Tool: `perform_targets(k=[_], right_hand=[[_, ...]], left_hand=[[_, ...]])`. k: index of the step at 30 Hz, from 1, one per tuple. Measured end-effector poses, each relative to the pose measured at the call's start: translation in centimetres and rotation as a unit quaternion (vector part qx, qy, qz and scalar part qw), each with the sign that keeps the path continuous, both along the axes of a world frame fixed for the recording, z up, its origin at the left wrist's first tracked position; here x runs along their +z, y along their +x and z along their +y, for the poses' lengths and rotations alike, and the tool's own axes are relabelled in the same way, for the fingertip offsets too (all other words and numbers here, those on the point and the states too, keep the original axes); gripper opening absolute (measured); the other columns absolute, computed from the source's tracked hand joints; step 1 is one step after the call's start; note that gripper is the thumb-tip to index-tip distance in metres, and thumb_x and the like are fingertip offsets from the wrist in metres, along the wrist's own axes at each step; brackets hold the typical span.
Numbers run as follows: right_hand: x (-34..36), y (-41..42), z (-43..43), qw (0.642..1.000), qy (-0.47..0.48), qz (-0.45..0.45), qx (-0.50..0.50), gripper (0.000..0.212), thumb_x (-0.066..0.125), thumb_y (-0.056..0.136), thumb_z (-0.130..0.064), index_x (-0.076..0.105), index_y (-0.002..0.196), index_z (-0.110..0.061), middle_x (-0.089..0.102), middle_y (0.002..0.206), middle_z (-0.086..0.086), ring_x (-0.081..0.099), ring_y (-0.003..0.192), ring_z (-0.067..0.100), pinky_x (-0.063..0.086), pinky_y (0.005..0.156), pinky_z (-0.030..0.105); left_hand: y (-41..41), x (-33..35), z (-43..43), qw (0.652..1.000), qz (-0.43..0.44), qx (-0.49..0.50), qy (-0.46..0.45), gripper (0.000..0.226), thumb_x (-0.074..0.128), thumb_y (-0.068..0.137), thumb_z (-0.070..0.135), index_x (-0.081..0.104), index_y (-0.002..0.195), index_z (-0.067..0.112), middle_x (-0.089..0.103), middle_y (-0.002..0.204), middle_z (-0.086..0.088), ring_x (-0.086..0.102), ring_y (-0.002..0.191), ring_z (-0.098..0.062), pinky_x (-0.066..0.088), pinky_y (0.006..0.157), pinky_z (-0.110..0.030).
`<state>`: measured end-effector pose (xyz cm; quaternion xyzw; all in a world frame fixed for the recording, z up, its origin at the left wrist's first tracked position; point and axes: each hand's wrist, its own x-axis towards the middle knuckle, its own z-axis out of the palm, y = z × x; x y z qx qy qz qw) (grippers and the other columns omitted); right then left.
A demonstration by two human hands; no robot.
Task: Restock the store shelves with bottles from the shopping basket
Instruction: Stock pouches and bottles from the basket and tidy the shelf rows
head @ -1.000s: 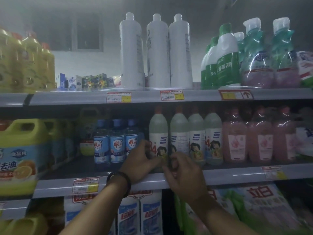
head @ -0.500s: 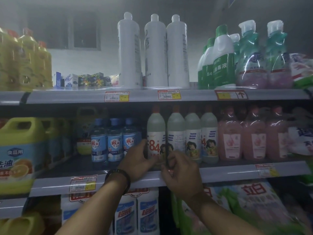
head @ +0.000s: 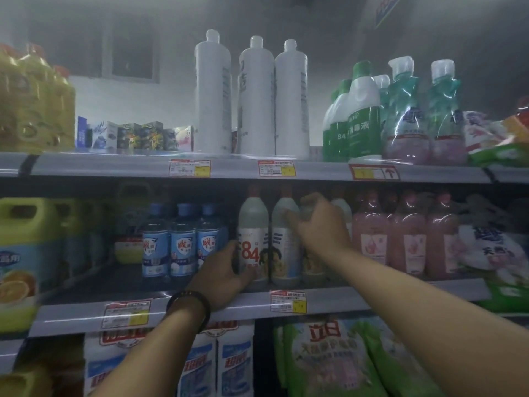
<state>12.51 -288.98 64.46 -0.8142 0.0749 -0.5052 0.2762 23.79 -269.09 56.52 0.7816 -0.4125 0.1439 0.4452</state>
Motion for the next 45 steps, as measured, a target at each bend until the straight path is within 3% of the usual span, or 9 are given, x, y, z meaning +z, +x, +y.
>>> perform_targets(k=[7, 14, 18, 26, 29, 34, 37, 40, 45], right_hand=[[0.2, 1.0, 1.1, 0.997, 0.011, 0.034, -0.066, 0.064, 0.076, 0.082, -0.072, 0.064, 0.118, -0.020, 0.065, 0.098, -0.004, 0.066, 0.093, 0.020, 0.055, 0.072, 0.034], [1.1, 0.6, 1.7, 0.997, -0.003, 0.069, -0.038, 0.037, 0.068, 0.097, -0.050, 0.068, 0.109, -0.015, 0.069, 0.101, 0.000, 0.066, 0.092, 0.022, 0.059, 0.083, 0.039], [1.7, 0.9, 2.1, 0.995, -0.009, 0.089, -0.052, 0.066, 0.068, 0.088, -0.074, 0.064, 0.119, -0.015, 0.068, 0.106, 0.004, 0.066, 0.096, 0.027, 0.052, 0.074, 0.036], [2.6, 0.9, 1.4, 0.994, -0.011, 0.102, -0.022, 0.039, 0.065, 0.098, -0.056, 0.069, 0.109, -0.018, 0.074, 0.111, 0.005, 0.065, 0.090, 0.021, 0.056, 0.081, 0.035], [2.4, 0.7, 1.7, 0.993, -0.024, 0.114, -0.032, 0.059, 0.072, 0.085, -0.074, 0.060, 0.102, -0.019, 0.066, 0.097, 0.001, 0.065, 0.086, 0.022, 0.050, 0.068, 0.033], [2.8, 0.8, 1.1, 0.994, 0.005, 0.106, -0.015, 0.051, 0.079, 0.085, -0.062, 0.062, 0.090, -0.015, 0.066, 0.091, 0.000, 0.064, 0.079, 0.017, 0.051, 0.068, 0.031], [2.9, 1.4, 0.6, 0.995, 0.033, 0.096, 0.021, 0.053, 0.080, 0.080, -0.060, 0.076, 0.102, -0.013, 0.075, 0.099, 0.003, 0.072, 0.091, 0.021, 0.045, 0.062, 0.026], [3.0, 1.4, 0.4, 0.993, 0.031, 0.113, 0.030, 0.067, 0.079, 0.080, -0.065, 0.074, 0.119, -0.011, 0.073, 0.110, 0.004, 0.071, 0.102, 0.024, 0.050, 0.070, 0.029], [2.7, 1.1, 0.2, 0.985, -0.015, 0.170, 0.030, 0.060, 0.076, 0.083, -0.069, 0.072, 0.113, -0.017, 0.074, 0.105, 0.002, 0.071, 0.090, 0.018, 0.063, 0.086, 0.041]], left_hand=[[0.1, -0.1, 0.0, 1.000, 0.000, 0.005, 0.002, 0.039, 0.076, 0.095, 0.039, 0.052, 0.126, 0.043, 0.067, 0.114, 0.023, 0.066, 0.108, 0.001, 0.053, 0.093, -0.025], [-0.1, 0.0, -0.1, 1.000, -0.001, 0.005, 0.003, 0.039, 0.075, 0.095, 0.040, 0.051, 0.125, 0.044, 0.066, 0.111, 0.025, 0.065, 0.106, 0.003, 0.054, 0.094, -0.025], [-0.1, 0.0, -0.1, 1.000, 0.002, -0.001, -0.002, 0.040, 0.076, 0.094, 0.041, 0.051, 0.125, 0.045, 0.066, 0.112, 0.026, 0.066, 0.109, 0.002, 0.052, 0.091, -0.022], [0.1, -0.1, -0.1, 1.000, 0.001, 0.002, -0.003, 0.042, 0.075, 0.095, 0.042, 0.053, 0.131, 0.040, 0.069, 0.126, 0.017, 0.066, 0.117, -0.006, 0.056, 0.105, -0.039], [0.2, 0.0, 0.0, 1.000, 0.007, 0.000, -0.006, 0.042, 0.076, 0.093, 0.044, 0.052, 0.128, 0.043, 0.069, 0.125, 0.018, 0.067, 0.116, -0.005, 0.057, 0.105, -0.041], [0.2, 0.1, -0.2, 1.000, 0.026, 0.005, -0.004, 0.050, 0.079, 0.089, 0.049, 0.049, 0.129, 0.044, 0.068, 0.126, 0.018, 0.066, 0.115, -0.006, 0.058, 0.103, -0.040], [0.3, 0.1, -0.2, 1.000, 0.025, 0.009, 0.003, 0.051, 0.080, 0.089, 0.048, 0.051, 0.130, 0.042, 0.068, 0.125, 0.018, 0.066, 0.115, -0.005, 0.058, 0.103, -0.040], [0.2, 0.0, -0.2, 1.000, 0.023, 0.011, 0.003, 0.050, 0.079, 0.090, 0.047, 0.051, 0.131, 0.042, 0.069, 0.124, 0.019, 0.067, 0.114, -0.004, 0.058, 0.103, -0.040], [0.0, 0.1, -0.1, 1.000, 0.026, 0.009, 0.001, 0.051, 0.080, 0.089, 0.046, 0.050, 0.131, 0.043, 0.068, 0.125, 0.019, 0.067, 0.116, -0.006, 0.058, 0.104, -0.042]])
